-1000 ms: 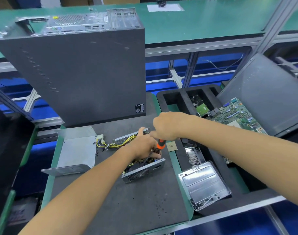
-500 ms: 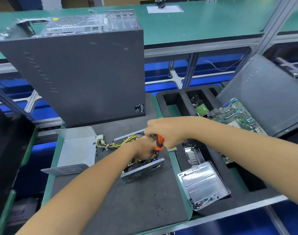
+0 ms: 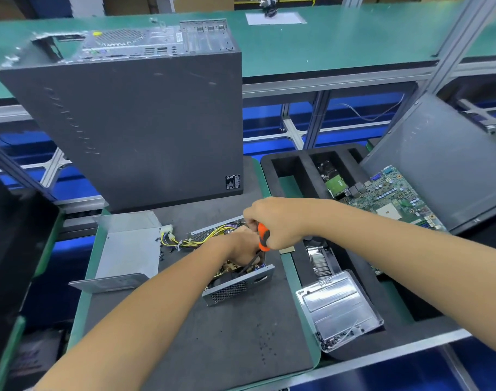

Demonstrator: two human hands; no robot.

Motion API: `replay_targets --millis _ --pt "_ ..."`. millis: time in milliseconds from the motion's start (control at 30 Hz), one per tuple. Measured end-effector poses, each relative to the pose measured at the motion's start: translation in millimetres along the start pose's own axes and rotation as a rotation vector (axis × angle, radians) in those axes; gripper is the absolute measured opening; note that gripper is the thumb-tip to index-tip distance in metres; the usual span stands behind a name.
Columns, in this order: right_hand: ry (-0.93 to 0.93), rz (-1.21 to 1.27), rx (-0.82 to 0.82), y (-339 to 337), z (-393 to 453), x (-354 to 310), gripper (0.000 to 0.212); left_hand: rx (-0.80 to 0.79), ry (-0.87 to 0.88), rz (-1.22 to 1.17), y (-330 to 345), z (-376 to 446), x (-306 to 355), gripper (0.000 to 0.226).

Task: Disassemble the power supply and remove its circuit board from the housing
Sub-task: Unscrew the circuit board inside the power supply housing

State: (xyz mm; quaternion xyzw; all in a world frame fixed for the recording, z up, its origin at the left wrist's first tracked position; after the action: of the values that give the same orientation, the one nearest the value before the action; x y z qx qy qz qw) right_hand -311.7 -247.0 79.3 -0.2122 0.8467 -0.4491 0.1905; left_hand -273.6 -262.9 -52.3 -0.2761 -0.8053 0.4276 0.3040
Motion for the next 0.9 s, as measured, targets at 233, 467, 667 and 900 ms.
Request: replay_targets --millis 233,467,667,900 --pt "0.021 -0.053 0.057 0.4 6.6 2.2 0.021 0.024 -0.002 0.034 -0.6 1.0 -0.4 0.014" --pt "-0.016 0.003 0.061 -2.5 1.3 5.3 0.02 0.026 -0.051 -0.022 1.9 2.5 -6.0 0.026" --pt "0.05 -0.264 0.001 0.2 13.4 3.4 0.018 -0.024 -0.014 0.054 2.3 3.6 -3.1 0.01" --pt "0.018 -0.132 -0.052 -1.7 11.8 -3.8 0.012 -0.028 0.0 0.002 2.9 2.6 0.3 0.018"
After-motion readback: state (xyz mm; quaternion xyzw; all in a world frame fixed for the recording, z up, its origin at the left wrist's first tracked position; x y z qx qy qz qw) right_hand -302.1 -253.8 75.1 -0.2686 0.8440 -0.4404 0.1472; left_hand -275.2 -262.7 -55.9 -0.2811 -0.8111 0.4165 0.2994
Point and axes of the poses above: each hand's wrist, its own z-axis towards the middle knuckle, its own y-axis out of the palm, x = y × z, the point moved 7 cm from there along z, towards the middle knuckle, and after that the axes turned 7 degrees about y, right-handed, at the moved point
